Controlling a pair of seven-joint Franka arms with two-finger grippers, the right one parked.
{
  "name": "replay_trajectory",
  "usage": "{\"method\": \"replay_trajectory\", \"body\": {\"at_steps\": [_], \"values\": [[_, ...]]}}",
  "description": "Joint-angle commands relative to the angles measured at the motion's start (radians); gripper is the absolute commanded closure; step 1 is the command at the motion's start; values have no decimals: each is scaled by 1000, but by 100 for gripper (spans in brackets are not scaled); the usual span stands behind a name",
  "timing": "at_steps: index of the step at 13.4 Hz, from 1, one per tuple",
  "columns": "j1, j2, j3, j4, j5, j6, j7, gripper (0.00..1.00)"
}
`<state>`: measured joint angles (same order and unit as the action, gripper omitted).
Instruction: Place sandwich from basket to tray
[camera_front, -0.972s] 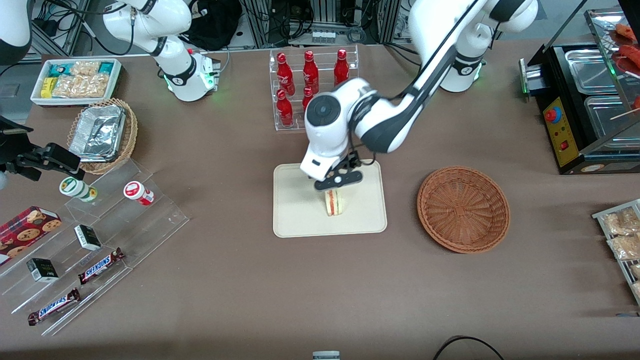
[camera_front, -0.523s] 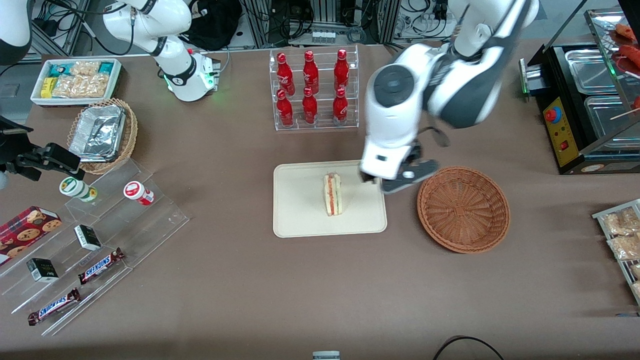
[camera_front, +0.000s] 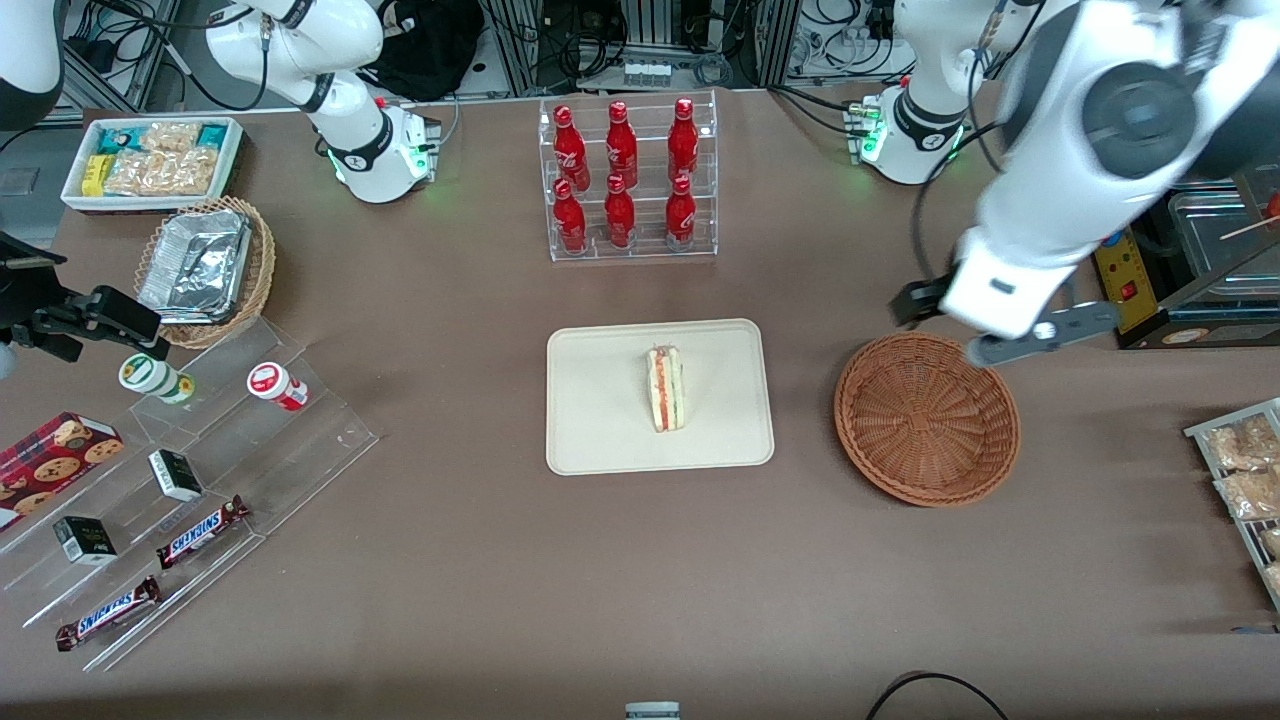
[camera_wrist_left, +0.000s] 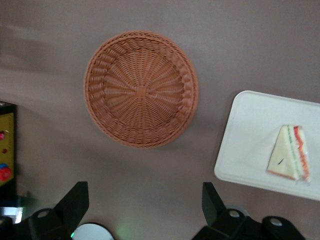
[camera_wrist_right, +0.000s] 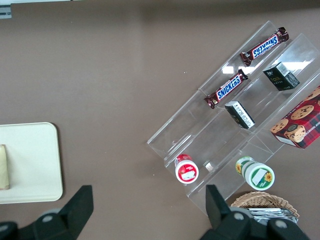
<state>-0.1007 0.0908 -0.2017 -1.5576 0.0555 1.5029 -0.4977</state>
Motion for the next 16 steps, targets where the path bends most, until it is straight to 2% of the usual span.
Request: {"method": "replay_trajectory", "body": {"at_steps": [1,3,6,11,16], "values": [[103,-91,-8,-70,-26,-55,219,0],[159,-140,-8,-113,-26,-56,327,0],[211,-184,-8,-118,-25,-64,361,0],[210,-103,-13,20,-23,-72,361,0],[203,-98,-10,17,-13,-59,360,0]]}}
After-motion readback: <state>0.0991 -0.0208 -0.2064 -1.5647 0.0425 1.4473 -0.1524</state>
